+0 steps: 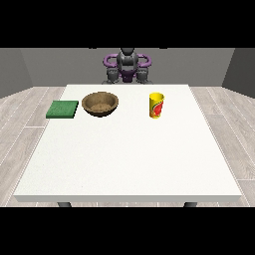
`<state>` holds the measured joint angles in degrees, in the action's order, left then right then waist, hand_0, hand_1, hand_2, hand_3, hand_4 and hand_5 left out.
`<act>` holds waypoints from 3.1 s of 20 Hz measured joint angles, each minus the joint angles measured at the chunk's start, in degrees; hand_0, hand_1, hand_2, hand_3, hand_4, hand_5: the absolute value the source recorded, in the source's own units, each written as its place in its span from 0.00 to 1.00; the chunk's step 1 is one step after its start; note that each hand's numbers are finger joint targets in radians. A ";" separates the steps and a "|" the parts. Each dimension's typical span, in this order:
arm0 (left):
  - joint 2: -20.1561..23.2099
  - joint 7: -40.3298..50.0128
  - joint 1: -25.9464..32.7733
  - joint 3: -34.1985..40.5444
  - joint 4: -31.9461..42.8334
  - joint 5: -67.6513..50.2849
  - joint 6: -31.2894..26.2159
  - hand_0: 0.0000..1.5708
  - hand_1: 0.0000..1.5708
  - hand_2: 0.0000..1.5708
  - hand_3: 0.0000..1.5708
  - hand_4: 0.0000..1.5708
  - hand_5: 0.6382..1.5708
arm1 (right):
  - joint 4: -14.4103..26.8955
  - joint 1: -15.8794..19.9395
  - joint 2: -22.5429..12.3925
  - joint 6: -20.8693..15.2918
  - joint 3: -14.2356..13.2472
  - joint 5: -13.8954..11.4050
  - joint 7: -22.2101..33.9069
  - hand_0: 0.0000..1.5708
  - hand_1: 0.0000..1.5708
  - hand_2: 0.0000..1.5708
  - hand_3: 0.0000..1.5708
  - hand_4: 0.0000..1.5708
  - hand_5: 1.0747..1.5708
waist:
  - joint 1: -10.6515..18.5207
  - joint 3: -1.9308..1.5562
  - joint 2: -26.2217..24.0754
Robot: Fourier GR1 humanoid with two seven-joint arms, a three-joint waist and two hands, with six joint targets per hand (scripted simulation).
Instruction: Pick the cup and pour the ball into the bowl, then pick the bowl and place it on the pad
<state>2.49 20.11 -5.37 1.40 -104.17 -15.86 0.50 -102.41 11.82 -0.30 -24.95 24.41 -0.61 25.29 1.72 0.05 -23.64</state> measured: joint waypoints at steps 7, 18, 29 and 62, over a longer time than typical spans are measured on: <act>4.16 -7.59 -10.27 5.41 3.08 0.06 -2.42 0.00 0.00 0.00 0.00 0.00 0.93 | 0.81 11.78 -1.61 2.23 -3.90 -1.95 -2.73 0.00 0.00 0.00 0.00 0.00 1.00 | -3.69 -0.01 18.15; 8.83 -25.54 -18.37 10.74 17.43 7.46 -2.40 0.00 0.00 0.00 0.00 0.00 0.84 | -3.19 16.42 -3.69 8.65 -8.21 0.99 -7.63 0.00 0.00 0.00 0.00 0.00 1.00 | -10.04 -0.03 33.29; 8.44 -46.69 -16.30 13.16 37.46 9.47 -5.97 0.00 0.00 0.00 0.00 0.00 0.84 | -8.06 14.17 -7.07 13.71 -14.72 4.09 -8.63 0.00 0.00 0.00 0.00 0.00 0.99 | -10.90 -0.02 36.45; 14.27 -74.67 -26.36 16.93 72.58 17.39 8.17 0.85 0.85 1.00 1.00 0.68 0.90 | -21.80 7.02 -17.54 28.23 -35.00 23.18 -5.03 0.00 0.00 0.00 0.00 0.06 0.98 | -18.92 -0.17 41.37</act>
<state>16.76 -54.56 -31.73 18.33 -31.59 1.53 8.67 -124.21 18.84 -17.84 3.29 -10.59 22.57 20.26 -17.20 -0.12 17.73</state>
